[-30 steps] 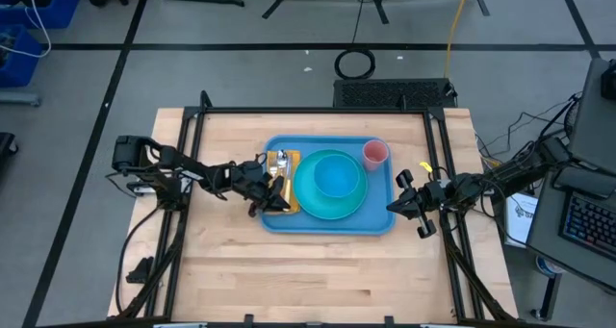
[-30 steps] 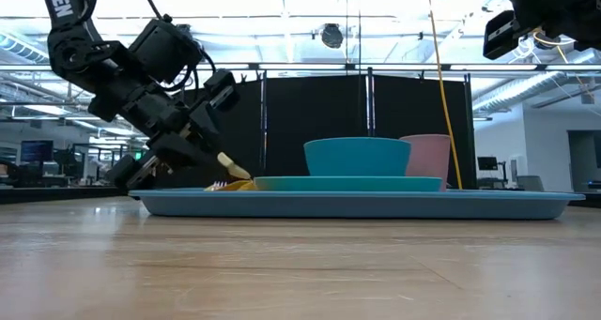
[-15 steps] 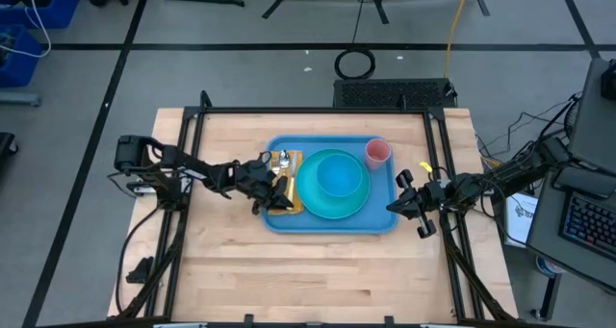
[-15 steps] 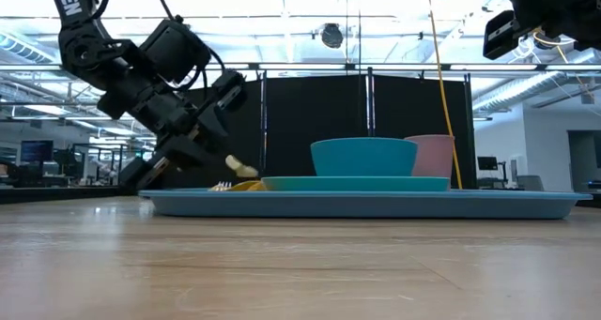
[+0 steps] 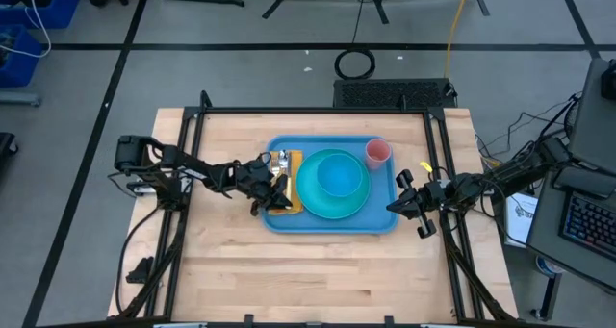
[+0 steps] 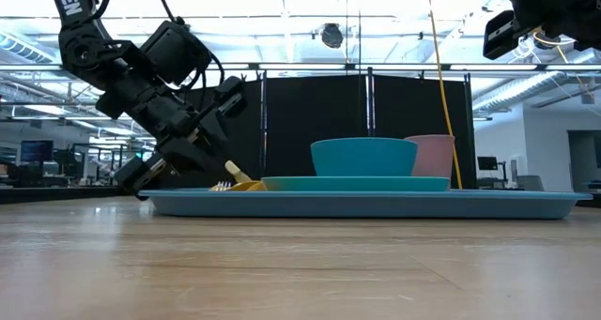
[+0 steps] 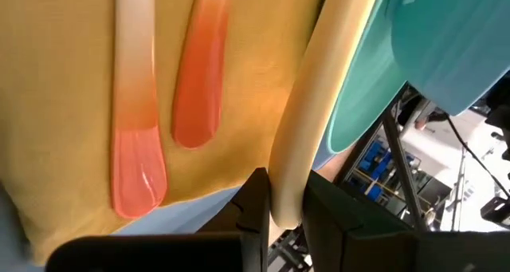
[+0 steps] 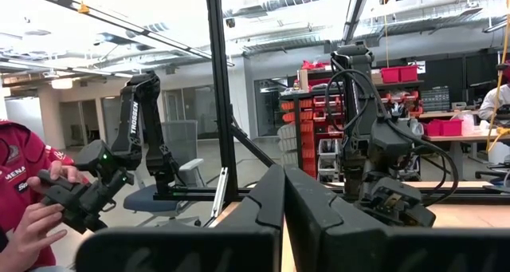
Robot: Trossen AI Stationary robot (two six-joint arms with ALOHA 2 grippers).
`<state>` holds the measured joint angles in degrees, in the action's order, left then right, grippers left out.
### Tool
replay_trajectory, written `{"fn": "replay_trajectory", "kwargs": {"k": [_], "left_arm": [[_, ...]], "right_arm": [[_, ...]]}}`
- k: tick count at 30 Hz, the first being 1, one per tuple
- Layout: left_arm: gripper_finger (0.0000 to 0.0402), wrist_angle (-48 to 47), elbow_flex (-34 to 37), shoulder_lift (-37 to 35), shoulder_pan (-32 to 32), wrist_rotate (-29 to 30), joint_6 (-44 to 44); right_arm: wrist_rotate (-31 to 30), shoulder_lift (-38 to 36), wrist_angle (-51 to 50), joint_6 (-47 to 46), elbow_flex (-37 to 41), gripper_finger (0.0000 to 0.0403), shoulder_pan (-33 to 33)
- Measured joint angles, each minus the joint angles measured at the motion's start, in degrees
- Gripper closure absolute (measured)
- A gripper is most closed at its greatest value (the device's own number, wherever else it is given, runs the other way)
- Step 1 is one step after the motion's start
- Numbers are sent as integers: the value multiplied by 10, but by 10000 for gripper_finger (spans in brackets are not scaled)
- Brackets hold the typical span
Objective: Set up tray
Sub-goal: Put the yellow knife to the right of the orange spoon on the yellow napkin on the blue serving tray, then return to Home Position
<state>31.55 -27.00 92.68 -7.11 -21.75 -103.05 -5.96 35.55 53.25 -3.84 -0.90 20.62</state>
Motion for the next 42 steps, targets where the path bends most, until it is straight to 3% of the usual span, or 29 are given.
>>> {"fn": "replay_trajectory", "kwargs": {"k": [5,12,23,33,42], "left_arm": [[347,0,0,0,0,4,20],[299,-15,0,0,0,-2,25],[310,10,0,0,2,17,81],[310,17,0,0,13,28,70],[320,165,2,0,30,25,302]], "right_arm": [[0,0,0,0,0,403,0],[0,0,0,0,0,403,0],[0,0,0,0,0,403,0],[0,0,0,0,0,403,0],[0,0,0,0,0,403,0]]}}
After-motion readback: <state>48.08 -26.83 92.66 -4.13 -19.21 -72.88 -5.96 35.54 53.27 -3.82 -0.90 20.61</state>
